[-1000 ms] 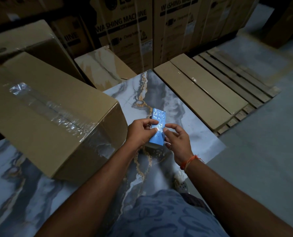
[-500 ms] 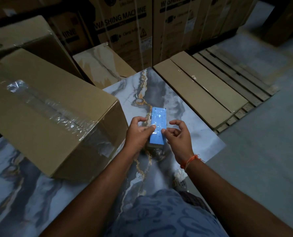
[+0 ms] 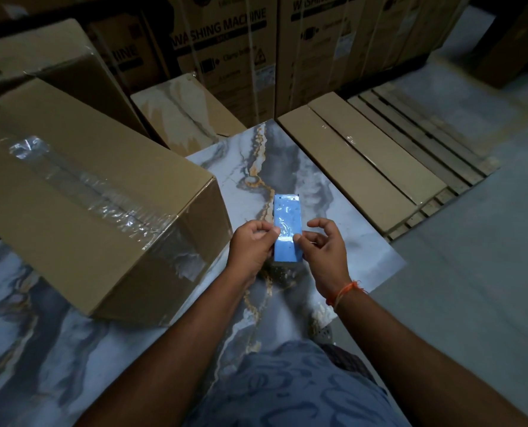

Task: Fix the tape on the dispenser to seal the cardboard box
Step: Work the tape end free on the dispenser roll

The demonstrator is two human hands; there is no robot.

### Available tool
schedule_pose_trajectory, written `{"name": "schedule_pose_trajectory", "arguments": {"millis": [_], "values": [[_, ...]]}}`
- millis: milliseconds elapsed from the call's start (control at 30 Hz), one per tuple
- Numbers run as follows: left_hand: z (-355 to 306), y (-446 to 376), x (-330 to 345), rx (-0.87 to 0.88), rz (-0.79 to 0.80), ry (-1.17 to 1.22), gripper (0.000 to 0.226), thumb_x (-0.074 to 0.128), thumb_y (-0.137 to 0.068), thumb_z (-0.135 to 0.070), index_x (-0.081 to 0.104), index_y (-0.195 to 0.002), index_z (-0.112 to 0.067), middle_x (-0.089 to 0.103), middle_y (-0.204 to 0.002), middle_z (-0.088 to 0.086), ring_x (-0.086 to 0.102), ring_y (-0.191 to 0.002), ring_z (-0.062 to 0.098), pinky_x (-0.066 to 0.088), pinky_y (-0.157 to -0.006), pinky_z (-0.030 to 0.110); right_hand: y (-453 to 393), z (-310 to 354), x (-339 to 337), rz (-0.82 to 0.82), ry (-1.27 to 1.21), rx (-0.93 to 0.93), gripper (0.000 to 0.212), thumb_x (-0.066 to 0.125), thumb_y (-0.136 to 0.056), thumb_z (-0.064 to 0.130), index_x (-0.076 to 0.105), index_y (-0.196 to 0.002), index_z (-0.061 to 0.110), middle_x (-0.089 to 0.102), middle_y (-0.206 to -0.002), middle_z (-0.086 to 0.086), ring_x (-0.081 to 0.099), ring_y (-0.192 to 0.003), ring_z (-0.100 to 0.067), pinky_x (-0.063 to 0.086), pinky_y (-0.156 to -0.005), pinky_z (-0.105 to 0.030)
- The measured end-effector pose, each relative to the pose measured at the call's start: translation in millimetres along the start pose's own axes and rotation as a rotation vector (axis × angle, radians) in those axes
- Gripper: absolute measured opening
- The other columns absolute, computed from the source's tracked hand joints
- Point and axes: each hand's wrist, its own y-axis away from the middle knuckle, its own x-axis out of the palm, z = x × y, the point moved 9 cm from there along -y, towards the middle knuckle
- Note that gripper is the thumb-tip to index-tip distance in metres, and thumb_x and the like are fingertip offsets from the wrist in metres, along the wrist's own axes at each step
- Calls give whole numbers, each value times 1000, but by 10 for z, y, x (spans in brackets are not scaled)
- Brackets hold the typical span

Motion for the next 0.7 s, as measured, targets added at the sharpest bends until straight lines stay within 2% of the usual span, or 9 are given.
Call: {"name": "schedule_pose_trajectory", "arguments": {"millis": [100,200,300,400,500,633,700], "values": [[5,-21,-10,30,-6,-85,10,77,-85,-17,68,-84,-19,78,-85,8,73,-79,22,59,-78,44,2,1,-3,-4,0,0,31,71,-87,1,57,-109,18,71,-90,-15,72,-78,-16,55,-60,-23],[6,-13,-5,25,14,-84,21,75,-89,-12,60,-100,-20,78,-98,14,76,-88,27,61,-82,48,-2,-2,-26,-5,6,8,35,70,-87,1,55,-115,13,72,-90,-15,71,-74,-10,52,-56,-18],[-57,33,19,78,54,-120,36,74,-90,-9,51,-115,-21,75,-103,16,75,-91,27,61,-77,41,-3,-39,-42,-12,-9,30,36,70,-87,0,53,-117,11,71,-92,-17,72,-75,-13,53,-56,-19],[-151,40,40,166,79,-216,34,73,-88,-6,61,-111,-27,74,-104,7,73,-89,20,62,-75,38,-19,-78,-37,14,7,28,32,70,-87,1,57,-115,12,72,-95,-18,73,-82,-20,55,-60,-24],[-185,-5,50,208,92,-304,27,73,-85,-4,77,-98,-27,77,-101,-5,72,-88,12,62,-87,37,-24,-106,-20,51,66,-5,28,69,-88,4,68,-113,17,73,-100,-17,72,-88,-20,56,-67,-26],[-242,-23,46,233,74,-435,22,75,-86,-7,81,-104,-18,79,-103,-1,73,-84,3,62,-88,29,-20,-166,-24,42,87,29,21,66,-91,3,74,-110,8,75,-104,-2,71,-97,-15,60,-74,-24],[-272,-13,65,248,68,-488,23,75,-86,-8,81,-106,-17,79,-101,-2,72,-82,1,60,-87,26,-26,-194,-22,47,68,54,23,66,-90,1,73,-112,6,75,-105,-5,72,-95,-16,60,-73,-24]]}}
